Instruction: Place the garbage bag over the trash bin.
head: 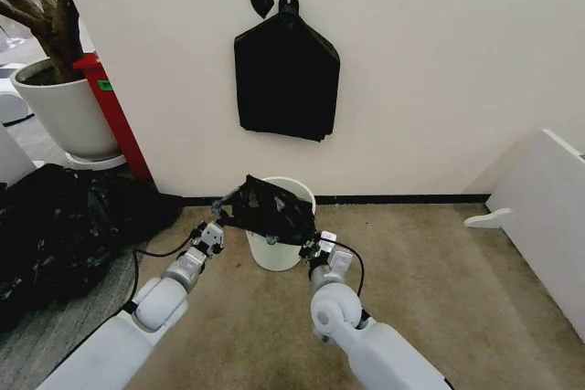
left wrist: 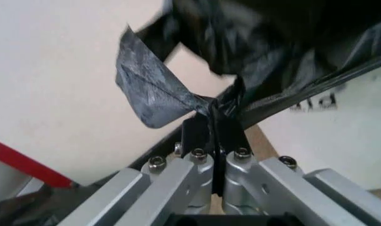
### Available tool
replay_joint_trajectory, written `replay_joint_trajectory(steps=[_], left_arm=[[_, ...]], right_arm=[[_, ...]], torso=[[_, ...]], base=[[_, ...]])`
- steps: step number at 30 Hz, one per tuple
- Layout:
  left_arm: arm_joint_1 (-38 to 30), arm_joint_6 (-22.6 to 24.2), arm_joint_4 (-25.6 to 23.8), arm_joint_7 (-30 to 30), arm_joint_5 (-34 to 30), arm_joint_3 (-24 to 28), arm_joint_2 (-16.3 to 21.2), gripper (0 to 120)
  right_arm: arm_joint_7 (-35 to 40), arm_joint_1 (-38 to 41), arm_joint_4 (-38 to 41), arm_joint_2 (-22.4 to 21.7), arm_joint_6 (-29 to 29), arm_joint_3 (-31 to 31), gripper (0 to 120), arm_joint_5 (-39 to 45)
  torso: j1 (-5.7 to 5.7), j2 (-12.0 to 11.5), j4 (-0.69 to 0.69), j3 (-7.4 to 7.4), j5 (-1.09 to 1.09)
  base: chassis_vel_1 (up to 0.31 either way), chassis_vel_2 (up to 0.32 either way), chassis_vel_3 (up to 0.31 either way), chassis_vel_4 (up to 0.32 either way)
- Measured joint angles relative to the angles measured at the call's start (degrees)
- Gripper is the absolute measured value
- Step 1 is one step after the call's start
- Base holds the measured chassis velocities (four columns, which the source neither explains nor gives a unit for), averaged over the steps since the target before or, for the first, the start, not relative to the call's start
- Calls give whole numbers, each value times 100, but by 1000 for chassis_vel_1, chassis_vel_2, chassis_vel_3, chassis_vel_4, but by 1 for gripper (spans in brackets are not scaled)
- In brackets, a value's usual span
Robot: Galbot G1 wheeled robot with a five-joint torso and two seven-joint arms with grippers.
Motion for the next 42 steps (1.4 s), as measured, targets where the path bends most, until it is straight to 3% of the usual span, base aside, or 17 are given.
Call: replay_joint_trajectory(steps=[9, 18, 24, 31, 42], left_arm=[[-151, -2, 409, -140, 149, 75, -321, 0], [-435, 51, 938, -419, 158, 151, -850, 0], [-511, 118, 1086, -502, 115, 168, -1011, 0], [-470, 214, 984, -704, -35, 178, -922, 3], [-7, 314, 158, -672, -232, -13, -261, 47]], right_arm=[[-409, 124, -614, 141, 38, 47, 0, -707], [-1038, 362, -1526, 200, 421, 102, 0, -2078], [-1157, 394, -1685, 98, 453, 172, 0, -2342], [-1307, 169, -1318, -258, 535, 112, 24, -2346], [-1400, -587, 361, -1238, 320, -100, 69, -2088]], torso=[[0, 0, 0, 0, 2], [0, 0, 0, 0, 1], [0, 0, 0, 0, 1], [0, 0, -1, 0, 2], [0, 0, 0, 0, 1]], base=[[0, 0, 0, 0], [0, 0, 0, 0], [0, 0, 0, 0], [0, 0, 0, 0], [0, 0, 0, 0]])
